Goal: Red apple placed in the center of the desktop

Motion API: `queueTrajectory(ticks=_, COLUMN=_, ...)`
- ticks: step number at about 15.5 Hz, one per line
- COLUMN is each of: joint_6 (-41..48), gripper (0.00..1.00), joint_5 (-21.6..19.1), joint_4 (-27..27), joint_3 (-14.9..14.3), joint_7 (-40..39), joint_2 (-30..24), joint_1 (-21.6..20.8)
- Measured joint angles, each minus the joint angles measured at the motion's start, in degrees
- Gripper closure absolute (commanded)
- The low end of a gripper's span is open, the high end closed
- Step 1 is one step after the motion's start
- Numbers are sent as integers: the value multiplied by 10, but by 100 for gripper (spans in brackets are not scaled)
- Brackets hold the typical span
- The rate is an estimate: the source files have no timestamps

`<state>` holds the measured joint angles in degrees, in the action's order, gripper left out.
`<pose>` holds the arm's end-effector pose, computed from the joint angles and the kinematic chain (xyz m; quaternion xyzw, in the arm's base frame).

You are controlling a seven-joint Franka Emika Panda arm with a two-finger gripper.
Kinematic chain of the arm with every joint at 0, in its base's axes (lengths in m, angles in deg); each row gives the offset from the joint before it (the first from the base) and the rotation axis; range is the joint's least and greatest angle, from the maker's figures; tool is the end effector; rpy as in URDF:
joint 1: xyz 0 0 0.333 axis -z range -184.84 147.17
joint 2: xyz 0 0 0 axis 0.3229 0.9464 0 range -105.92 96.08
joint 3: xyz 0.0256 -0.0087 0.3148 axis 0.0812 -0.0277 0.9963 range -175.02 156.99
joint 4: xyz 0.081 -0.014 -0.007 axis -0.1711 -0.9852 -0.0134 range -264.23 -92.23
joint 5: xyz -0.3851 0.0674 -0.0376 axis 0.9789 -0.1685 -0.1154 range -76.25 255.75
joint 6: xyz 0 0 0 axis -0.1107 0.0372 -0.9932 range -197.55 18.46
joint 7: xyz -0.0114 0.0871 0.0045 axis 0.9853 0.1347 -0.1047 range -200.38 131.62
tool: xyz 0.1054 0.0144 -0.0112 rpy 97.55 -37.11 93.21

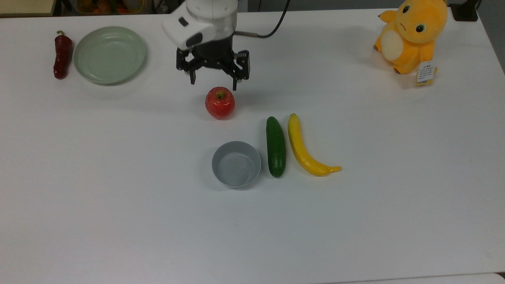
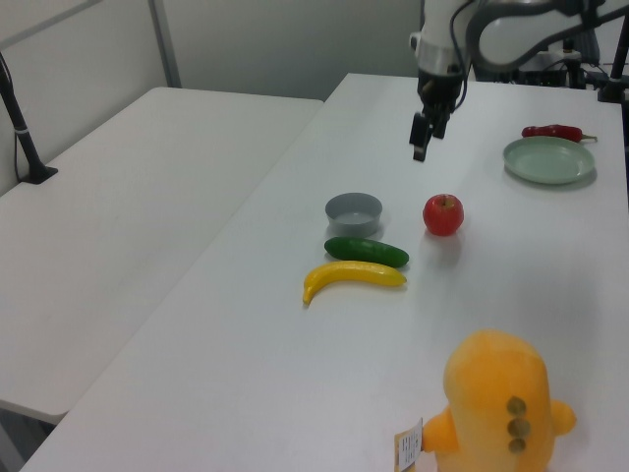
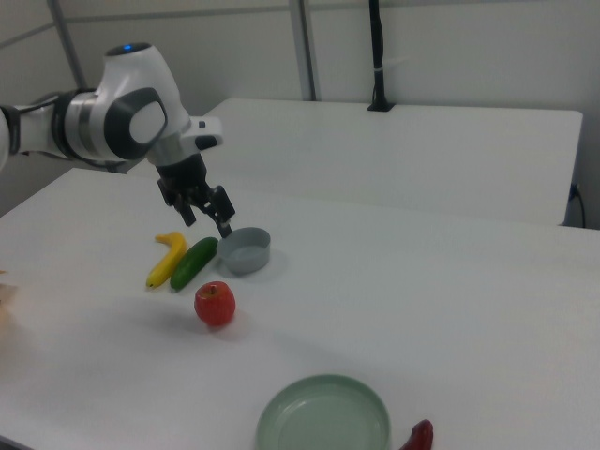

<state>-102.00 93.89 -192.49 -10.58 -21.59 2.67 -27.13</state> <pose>0.6081 0.0688 0.4747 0.9965 -0.0368 0.0711 0.0227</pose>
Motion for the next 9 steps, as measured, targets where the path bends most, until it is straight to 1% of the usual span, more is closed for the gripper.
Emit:
queueTrajectory(ticks=3, joint_6=0, gripper=0, joint_5=-39, joint_4=0, joint_3=-5, joint_7=5, joint_2=-27, joint_1=1)
queueTrajectory(ticks=5, joint_6=0, gripper=0, joint_5=-57, joint_4=0, joint_3=-6, joint_7=7, joint_2=-37, joint_1=8)
queueTrajectory(ticks=9, joint_6=2, gripper=0, joint_5=-66, joint_4=-2, joint_3=-6, joint_7=8, joint_2=-40, joint_1=13)
